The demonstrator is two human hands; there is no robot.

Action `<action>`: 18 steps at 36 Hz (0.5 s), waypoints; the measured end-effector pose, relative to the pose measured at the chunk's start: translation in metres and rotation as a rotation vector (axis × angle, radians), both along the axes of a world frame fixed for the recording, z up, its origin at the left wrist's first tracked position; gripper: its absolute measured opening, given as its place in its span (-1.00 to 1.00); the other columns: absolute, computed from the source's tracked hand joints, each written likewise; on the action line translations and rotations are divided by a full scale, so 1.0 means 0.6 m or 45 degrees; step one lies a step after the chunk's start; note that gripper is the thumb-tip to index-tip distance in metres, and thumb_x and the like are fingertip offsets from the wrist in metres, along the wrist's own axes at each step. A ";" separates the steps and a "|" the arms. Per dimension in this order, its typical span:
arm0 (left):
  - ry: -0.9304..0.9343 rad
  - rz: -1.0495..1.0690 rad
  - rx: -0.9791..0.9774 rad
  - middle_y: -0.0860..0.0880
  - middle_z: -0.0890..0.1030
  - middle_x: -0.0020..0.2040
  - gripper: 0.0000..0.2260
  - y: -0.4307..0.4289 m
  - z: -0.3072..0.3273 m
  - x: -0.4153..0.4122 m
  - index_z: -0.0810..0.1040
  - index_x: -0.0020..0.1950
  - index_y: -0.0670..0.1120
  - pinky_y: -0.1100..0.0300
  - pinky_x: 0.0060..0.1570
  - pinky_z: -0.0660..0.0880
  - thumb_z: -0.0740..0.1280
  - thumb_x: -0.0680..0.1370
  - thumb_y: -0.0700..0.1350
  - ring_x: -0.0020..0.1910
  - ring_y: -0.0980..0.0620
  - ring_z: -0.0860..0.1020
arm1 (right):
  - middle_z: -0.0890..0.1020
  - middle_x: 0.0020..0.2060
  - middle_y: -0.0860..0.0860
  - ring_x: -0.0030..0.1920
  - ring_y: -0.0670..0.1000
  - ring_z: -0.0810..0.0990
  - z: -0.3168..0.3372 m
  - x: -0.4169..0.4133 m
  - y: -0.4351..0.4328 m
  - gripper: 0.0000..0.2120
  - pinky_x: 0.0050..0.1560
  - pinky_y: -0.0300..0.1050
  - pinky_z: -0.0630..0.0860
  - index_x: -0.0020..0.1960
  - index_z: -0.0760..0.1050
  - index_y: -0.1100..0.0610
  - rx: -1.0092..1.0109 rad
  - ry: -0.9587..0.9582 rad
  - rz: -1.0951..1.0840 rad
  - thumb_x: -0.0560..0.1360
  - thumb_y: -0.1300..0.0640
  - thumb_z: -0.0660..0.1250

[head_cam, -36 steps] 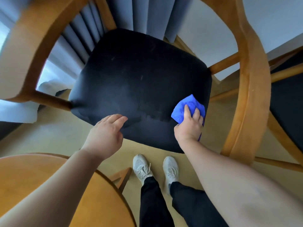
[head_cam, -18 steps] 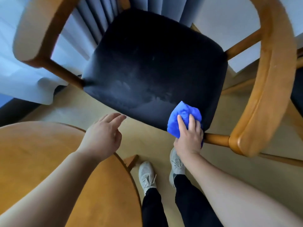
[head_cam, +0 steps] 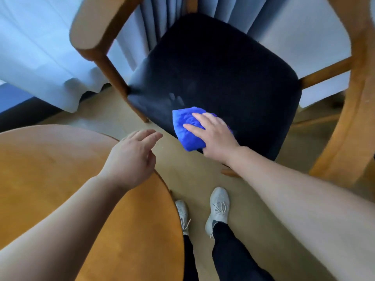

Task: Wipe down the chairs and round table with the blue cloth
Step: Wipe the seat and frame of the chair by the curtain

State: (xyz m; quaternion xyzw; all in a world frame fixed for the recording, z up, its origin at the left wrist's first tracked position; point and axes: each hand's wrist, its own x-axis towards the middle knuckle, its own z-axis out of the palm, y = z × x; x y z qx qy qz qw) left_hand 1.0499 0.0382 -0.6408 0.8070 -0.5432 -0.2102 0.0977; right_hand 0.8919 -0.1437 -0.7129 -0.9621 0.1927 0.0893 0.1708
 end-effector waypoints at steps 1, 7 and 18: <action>-0.005 0.018 -0.017 -0.10 0.55 0.22 -0.57 0.007 0.000 0.002 0.49 0.30 -0.12 0.02 0.03 0.51 0.23 0.43 -0.26 0.13 -0.15 0.54 | 0.36 0.43 0.21 0.39 0.32 0.32 0.002 0.028 -0.014 -0.28 0.35 0.24 0.25 0.41 0.43 0.04 -0.028 0.065 0.131 0.27 0.35 0.43; -0.031 0.120 -0.064 -0.10 0.57 0.18 -0.55 0.041 -0.011 0.007 0.52 0.26 -0.12 0.03 0.05 0.49 0.32 0.37 -0.30 0.13 -0.16 0.54 | 0.20 0.52 0.14 0.46 0.26 0.19 0.006 0.157 -0.046 -0.32 0.41 0.21 0.14 0.48 0.30 -0.06 -0.291 0.189 0.679 0.40 0.23 0.36; -0.011 0.227 -0.065 -0.11 0.57 0.19 -0.56 0.053 -0.021 -0.011 0.52 0.26 -0.13 0.02 0.05 0.50 0.27 0.37 -0.27 0.13 -0.17 0.54 | 0.01 0.57 0.05 0.51 0.24 0.02 -0.018 0.130 -0.009 -0.31 0.43 0.20 0.12 0.52 0.14 -0.17 -0.269 0.395 0.545 0.48 0.11 0.33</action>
